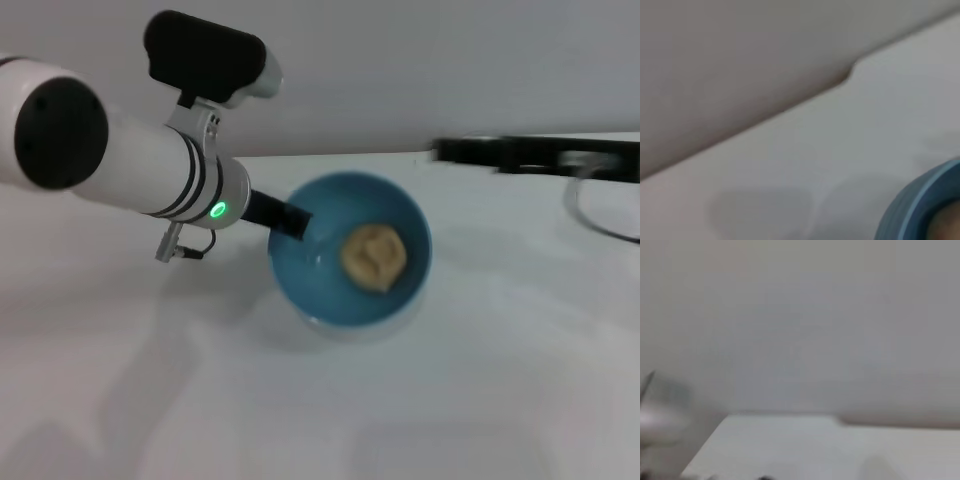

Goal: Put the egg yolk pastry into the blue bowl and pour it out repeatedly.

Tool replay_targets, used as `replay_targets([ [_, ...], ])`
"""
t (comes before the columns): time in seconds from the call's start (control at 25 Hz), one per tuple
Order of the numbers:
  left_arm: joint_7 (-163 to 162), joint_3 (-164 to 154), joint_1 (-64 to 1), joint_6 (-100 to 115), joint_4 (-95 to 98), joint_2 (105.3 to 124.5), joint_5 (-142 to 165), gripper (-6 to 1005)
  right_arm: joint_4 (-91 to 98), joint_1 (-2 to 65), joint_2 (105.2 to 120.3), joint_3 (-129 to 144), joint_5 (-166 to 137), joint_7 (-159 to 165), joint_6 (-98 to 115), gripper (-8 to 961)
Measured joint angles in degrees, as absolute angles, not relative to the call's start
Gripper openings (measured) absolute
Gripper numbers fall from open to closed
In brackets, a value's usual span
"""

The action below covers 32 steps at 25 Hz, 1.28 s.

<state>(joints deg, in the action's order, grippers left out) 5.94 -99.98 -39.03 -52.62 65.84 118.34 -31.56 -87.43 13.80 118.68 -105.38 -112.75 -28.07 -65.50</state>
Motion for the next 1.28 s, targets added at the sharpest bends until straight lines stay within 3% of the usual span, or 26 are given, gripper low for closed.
replay_targets([
  [0.32, 5.75, -103.77, -32.09, -33.72, 66.13, 118.32, -34.30, 11, -82.63, 5.83, 118.92, -112.53, -112.98, -30.41, -59.15, 453],
  [0.8, 5.65, -122.99, -22.34, 16.74, 60.74, 118.24, -34.94, 10, -72.08, 6.01, 118.93, -112.59, -114.62, -34.53, -53.86, 454],
  [1.08, 5.32, -133.84, -24.45, 52.52, 43.44, 118.87, -35.21, 10, -68.73, 6.22, 119.02, -112.44, -114.07, -36.94, -50.53, 454],
  [1.28, 4.71, -136.81, -25.70, 63.27, 39.38, 119.06, -36.25, 9, -66.39, 6.84, 118.88, -112.89, -113.88, -37.31, -49.92, 453],
])
